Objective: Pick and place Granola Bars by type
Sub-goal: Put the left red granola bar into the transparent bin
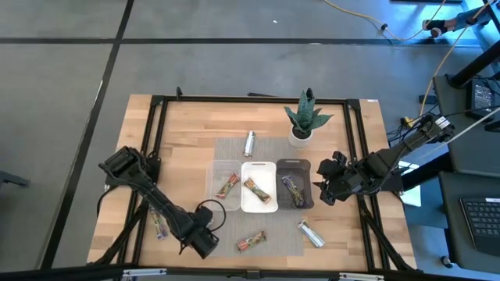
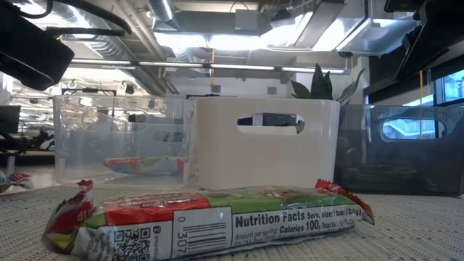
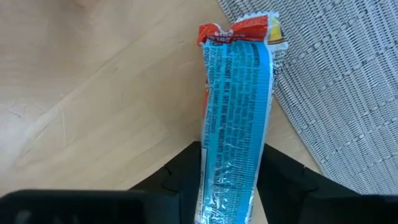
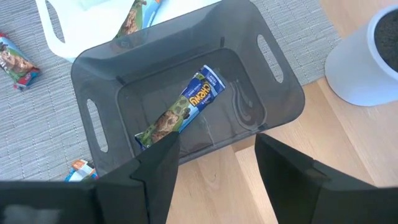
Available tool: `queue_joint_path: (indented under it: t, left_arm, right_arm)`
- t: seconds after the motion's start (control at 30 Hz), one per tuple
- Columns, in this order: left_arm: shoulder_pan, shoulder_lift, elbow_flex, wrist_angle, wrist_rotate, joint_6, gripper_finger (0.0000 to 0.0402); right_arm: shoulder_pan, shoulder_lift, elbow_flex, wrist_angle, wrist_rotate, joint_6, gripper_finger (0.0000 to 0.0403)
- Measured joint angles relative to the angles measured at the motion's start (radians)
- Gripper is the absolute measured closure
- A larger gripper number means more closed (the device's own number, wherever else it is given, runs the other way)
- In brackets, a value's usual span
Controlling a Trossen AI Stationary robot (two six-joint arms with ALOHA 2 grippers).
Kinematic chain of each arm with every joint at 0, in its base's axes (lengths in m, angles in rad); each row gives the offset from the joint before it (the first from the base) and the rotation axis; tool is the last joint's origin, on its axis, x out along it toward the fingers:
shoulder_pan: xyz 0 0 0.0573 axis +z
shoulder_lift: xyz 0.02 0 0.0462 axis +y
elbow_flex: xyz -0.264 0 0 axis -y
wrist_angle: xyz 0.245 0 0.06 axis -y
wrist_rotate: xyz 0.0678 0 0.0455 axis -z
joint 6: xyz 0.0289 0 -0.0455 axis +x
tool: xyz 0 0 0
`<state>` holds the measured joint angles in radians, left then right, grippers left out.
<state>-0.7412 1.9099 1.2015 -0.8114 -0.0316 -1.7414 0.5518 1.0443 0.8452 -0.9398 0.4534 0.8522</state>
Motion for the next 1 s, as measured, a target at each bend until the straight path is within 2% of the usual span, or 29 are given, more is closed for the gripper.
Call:
queue_joint_path:
  t: [0.17, 0.5, 0.63, 0.87, 1.0]
  left_arm:
    - [-0.015, -0.027, -0.005, -0.013, 0.004, -0.003, 0.0282]
    - [-0.049, -0.207, -0.003, -0.020, -0.025, 0.015, 0.0283]
    - [-0.053, -0.291, -0.003, 0.000, -0.144, 0.051, 0.0284]
    - [-0.005, -0.398, -0.001, 0.038, -0.479, 0.193, 0.0284]
    - [0.079, -0.405, -0.001, 0.036, -0.500, 0.290, 0.0284]
  right_arm:
    - [0.000, 0.000, 0.000, 0.000, 0.000, -0.001, 0.0189]
    - [0.000, 0.000, 0.000, 0.000, 0.000, -0.027, 0.0189]
    - [0.000, 0.000, 0.000, 0.000, 0.020, -0.027, 0.0189]
    - [0.000, 0.000, 0.000, 0.000, 0.064, -0.027, 0.0189]
    - [0.000, 0.000, 0.000, 0.000, 0.064, -0.027, 0.0189]
